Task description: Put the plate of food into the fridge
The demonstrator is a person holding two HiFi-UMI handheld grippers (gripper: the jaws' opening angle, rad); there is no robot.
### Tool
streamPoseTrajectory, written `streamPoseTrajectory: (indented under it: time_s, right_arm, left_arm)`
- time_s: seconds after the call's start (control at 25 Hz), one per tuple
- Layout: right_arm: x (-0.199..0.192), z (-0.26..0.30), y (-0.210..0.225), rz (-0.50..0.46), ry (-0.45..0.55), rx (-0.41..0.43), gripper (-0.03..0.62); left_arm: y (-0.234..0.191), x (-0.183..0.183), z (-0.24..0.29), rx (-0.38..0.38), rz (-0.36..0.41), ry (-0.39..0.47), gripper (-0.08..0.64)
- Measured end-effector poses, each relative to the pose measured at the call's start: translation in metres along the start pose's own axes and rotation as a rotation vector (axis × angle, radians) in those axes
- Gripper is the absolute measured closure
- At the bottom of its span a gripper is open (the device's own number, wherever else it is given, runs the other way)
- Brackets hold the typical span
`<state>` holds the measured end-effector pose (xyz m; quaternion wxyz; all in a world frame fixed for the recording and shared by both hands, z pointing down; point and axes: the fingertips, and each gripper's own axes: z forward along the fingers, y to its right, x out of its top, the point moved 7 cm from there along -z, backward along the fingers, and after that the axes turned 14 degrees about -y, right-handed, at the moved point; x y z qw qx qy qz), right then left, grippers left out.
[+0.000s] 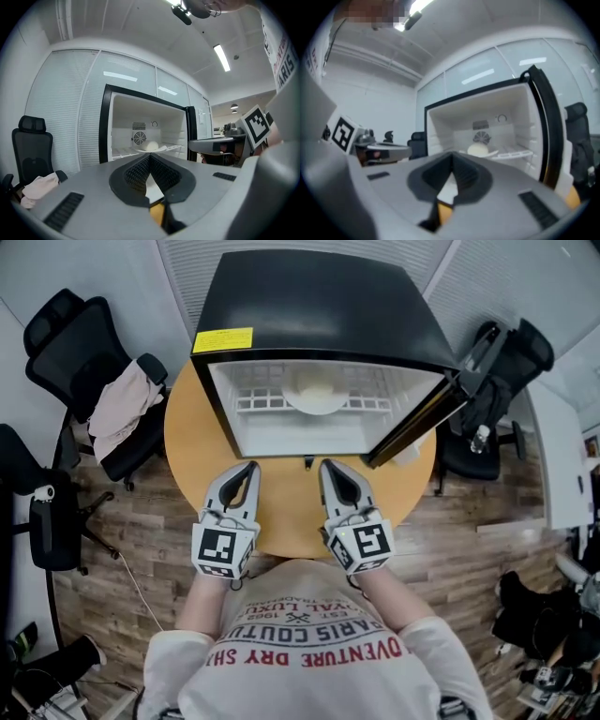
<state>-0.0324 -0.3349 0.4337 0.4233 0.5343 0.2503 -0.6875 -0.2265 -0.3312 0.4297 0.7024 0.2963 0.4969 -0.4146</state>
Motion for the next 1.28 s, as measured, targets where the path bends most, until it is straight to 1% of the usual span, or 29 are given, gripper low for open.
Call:
streamPoseTrajectory:
  time_s: [0.16, 0.36, 0.6, 0.92, 1.28]
  right_arm:
    - [-0.004, -0.005, -0.007, -0.071, -0.013, -0.017, 0.565]
    - [-0.002, -0.005, -0.01, -0.107, -0.035, -0.038, 0.565]
    - [0.004, -0.005, -0.009, -0.11, -0.028, -0.047, 0.565]
    - [0.011, -0.003, -0.006, -0.115, -0.013, -0.037, 0.565]
    - [0.011, 0.0, 0.0, -0.114, -0.026, -0.021, 0.565]
  left_arm:
    - [-0.003, 0.001, -0.005, -0.004, 0.003, 0.009, 0.53]
    - [-0.006, 0.005, -0.007, -0.005, -0.007, 0.019, 0.53]
    - [-0.004, 0.009, -0.006, -0.006, -0.002, 0.036, 0.53]
    - [0.002, 0.015, -0.003, -0.005, 0.014, 0.036, 0.53]
    - [0.005, 0.017, 0.002, 0.004, 0.02, 0.034, 0.53]
